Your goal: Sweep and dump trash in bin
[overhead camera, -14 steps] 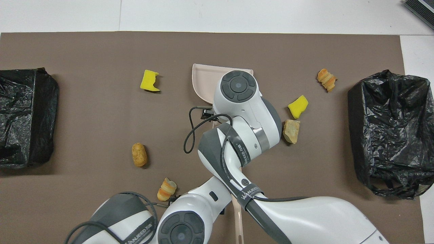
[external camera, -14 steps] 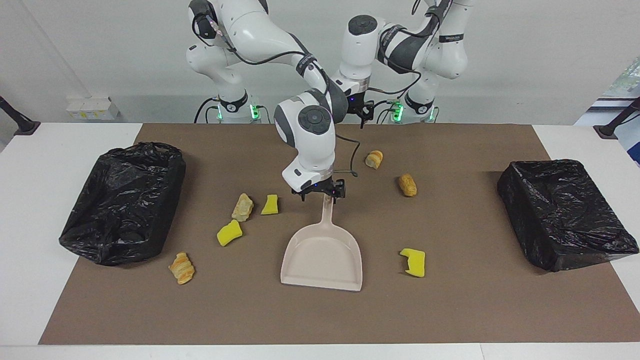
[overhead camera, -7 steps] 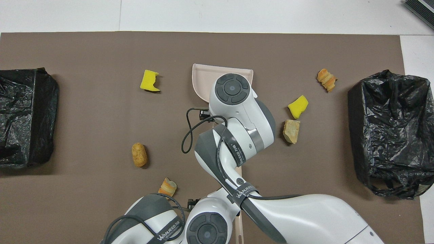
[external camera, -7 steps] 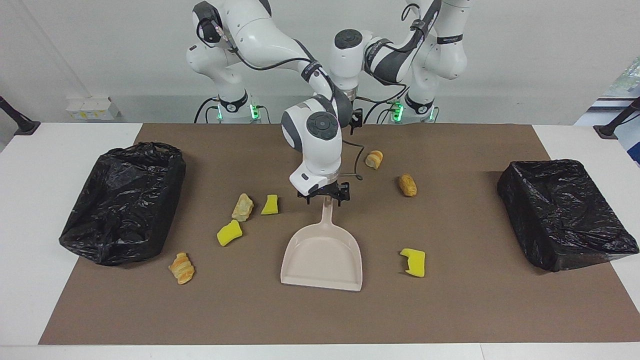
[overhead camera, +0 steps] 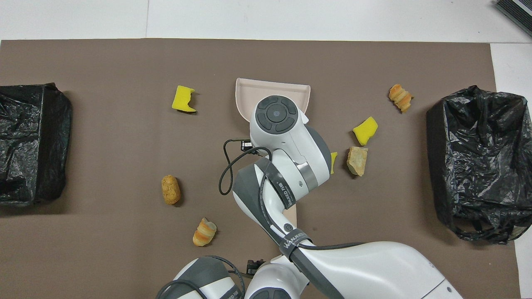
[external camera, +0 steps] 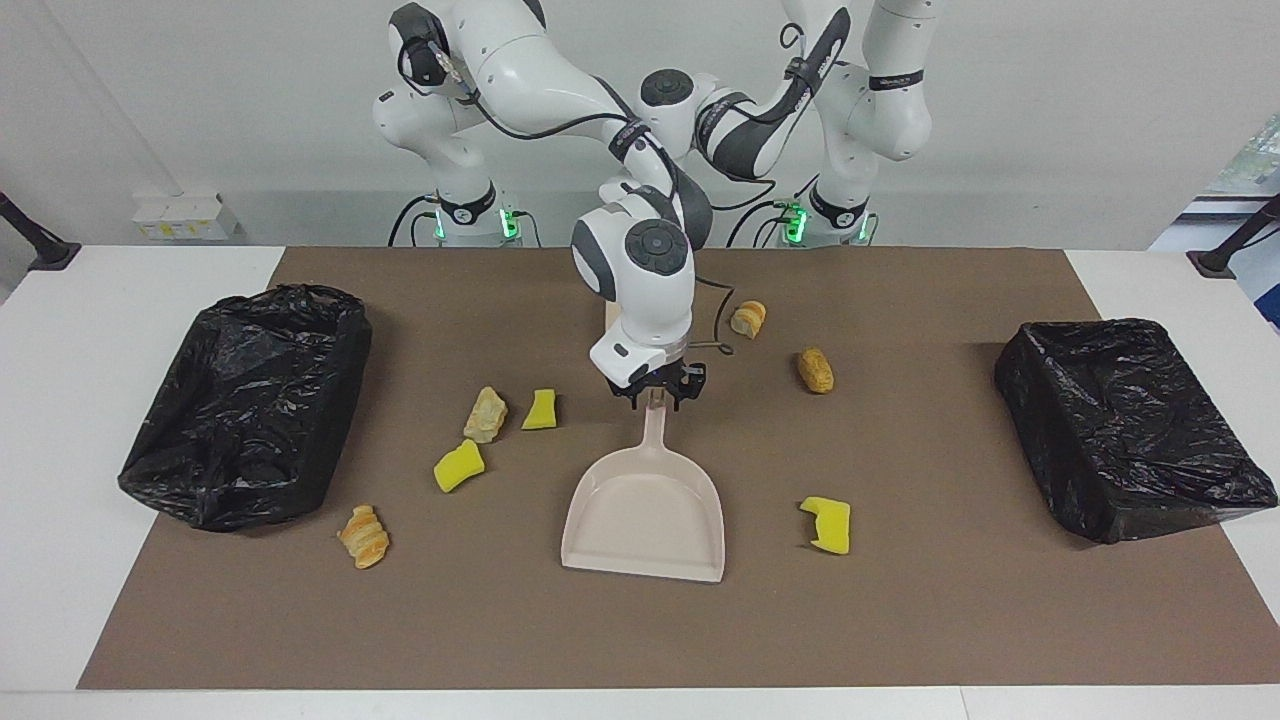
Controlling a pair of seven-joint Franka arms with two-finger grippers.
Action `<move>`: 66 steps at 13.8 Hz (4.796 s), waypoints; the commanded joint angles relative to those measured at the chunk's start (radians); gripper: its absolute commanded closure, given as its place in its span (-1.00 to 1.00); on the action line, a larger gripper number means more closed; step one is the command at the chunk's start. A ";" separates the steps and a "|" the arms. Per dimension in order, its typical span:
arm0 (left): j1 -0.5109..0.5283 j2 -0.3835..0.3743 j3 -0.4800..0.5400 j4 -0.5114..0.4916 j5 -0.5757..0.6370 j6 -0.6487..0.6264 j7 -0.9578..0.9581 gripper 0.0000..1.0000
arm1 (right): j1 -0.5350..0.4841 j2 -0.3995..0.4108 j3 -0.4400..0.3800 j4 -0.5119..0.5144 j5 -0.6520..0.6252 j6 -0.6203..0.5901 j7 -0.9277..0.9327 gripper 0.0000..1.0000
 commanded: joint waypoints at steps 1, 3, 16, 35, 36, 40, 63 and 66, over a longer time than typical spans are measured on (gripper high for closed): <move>-0.047 0.012 0.019 -0.050 -0.028 0.077 -0.012 -1.00 | -0.004 -0.013 0.002 -0.024 -0.006 0.003 -0.043 0.81; -0.050 0.043 0.019 -0.053 -0.038 0.120 -0.019 -1.00 | -0.008 -0.014 0.002 -0.015 -0.012 -0.013 -0.054 1.00; -0.012 0.049 0.028 -0.018 -0.038 0.122 0.014 1.00 | -0.310 -0.166 0.000 -0.014 0.006 -0.172 -0.793 1.00; 0.899 0.434 0.033 0.652 0.155 -0.143 1.315 1.00 | -0.134 -0.403 0.003 -0.348 -0.159 -0.187 -1.422 1.00; 0.924 0.458 0.033 0.680 0.153 -0.137 1.380 1.00 | -0.117 -0.430 0.003 -0.394 -0.158 -0.155 -1.420 1.00; 0.975 0.602 0.031 0.880 0.156 -0.140 1.585 1.00 | -0.066 -0.421 0.002 -0.451 -0.194 -0.119 -1.408 1.00; 0.670 0.083 0.029 0.204 0.167 -0.361 1.219 1.00 | -0.044 -0.421 0.003 -0.477 -0.216 -0.172 -1.391 1.00; 0.674 0.025 0.031 0.203 0.167 -0.508 1.014 1.00 | -0.044 -0.421 0.003 -0.477 -0.216 -0.172 -1.390 1.00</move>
